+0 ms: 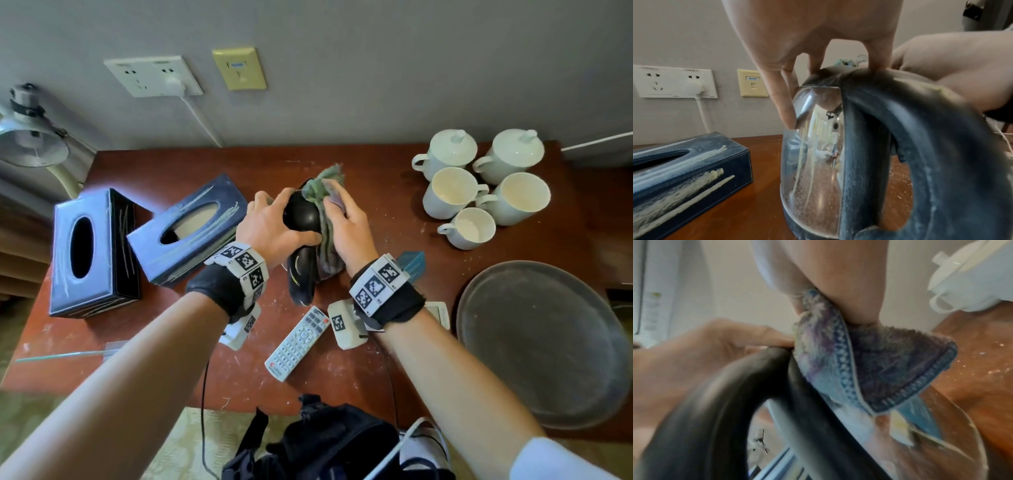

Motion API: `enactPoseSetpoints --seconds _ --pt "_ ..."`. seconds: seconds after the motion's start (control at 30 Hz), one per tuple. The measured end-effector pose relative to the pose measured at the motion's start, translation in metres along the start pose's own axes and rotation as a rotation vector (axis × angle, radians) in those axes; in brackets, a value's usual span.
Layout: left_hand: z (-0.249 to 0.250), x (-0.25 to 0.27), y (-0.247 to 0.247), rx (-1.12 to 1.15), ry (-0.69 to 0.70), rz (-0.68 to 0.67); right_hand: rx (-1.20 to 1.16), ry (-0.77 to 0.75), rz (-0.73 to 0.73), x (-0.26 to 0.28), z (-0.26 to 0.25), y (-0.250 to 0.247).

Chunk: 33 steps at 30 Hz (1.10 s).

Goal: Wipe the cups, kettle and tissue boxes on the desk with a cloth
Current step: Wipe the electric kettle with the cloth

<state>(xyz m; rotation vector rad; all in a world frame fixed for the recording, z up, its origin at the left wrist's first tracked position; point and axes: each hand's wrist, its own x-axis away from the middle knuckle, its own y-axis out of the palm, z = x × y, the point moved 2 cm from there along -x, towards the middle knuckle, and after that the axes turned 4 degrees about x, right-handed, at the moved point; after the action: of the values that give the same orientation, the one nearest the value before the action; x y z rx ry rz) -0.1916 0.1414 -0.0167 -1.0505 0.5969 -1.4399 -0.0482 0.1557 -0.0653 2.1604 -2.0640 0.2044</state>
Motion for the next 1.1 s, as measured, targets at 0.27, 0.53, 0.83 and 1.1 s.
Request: enactPoseSetpoints --seconds 0.27,0.53,0.83,1.1 --pt "0.000 0.002 0.000 0.022 -0.003 0.005 -0.037 0.261 0.194 -0.008 0.025 -0.006" --pt "-0.007 0.004 -0.008 0.052 0.136 -0.169 -0.109 0.361 0.107 -0.020 0.024 -0.023" --pt "-0.016 0.012 -0.007 0.165 0.209 -0.187 -0.078 0.171 0.070 -0.012 0.001 -0.012" --pt "-0.011 0.014 -0.011 0.176 0.219 -0.245 -0.011 0.420 0.046 -0.018 0.012 -0.024"
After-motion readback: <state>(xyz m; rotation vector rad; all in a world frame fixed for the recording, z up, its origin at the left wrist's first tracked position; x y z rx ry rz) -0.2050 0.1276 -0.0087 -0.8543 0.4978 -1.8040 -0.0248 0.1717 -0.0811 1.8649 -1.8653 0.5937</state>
